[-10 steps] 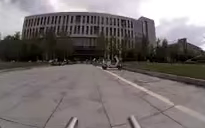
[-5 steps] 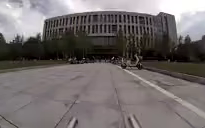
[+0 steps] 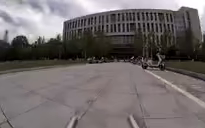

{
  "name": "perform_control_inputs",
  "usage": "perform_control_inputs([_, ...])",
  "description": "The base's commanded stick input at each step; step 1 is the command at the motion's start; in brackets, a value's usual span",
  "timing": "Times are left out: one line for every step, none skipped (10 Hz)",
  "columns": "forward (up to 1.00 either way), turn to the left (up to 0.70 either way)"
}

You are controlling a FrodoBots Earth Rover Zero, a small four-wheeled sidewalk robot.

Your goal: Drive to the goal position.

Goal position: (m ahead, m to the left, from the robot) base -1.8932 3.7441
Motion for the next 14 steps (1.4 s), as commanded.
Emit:
perform_control_inputs([0.00, 0.70])
perform_control_inputs([0.00, 0.70])
perform_control_inputs([0.00, 0.70])
perform_control_inputs([0.00, 0.70])
perform_control_inputs([0.00, 0.70])
perform_control_inputs([0.00, 0.70])
perform_control_inputs([0.00, 0.70])
perform_control_inputs([0.00, 0.70])
perform_control_inputs([0.00, 0.70])
perform_control_inputs([0.00, 0.70])
perform_control_inputs([0.00, 0.70])
perform_control_inputs([0.00, 0.70])
perform_control_inputs([0.00, 0.70])
perform_control_inputs([0.00, 0.70])
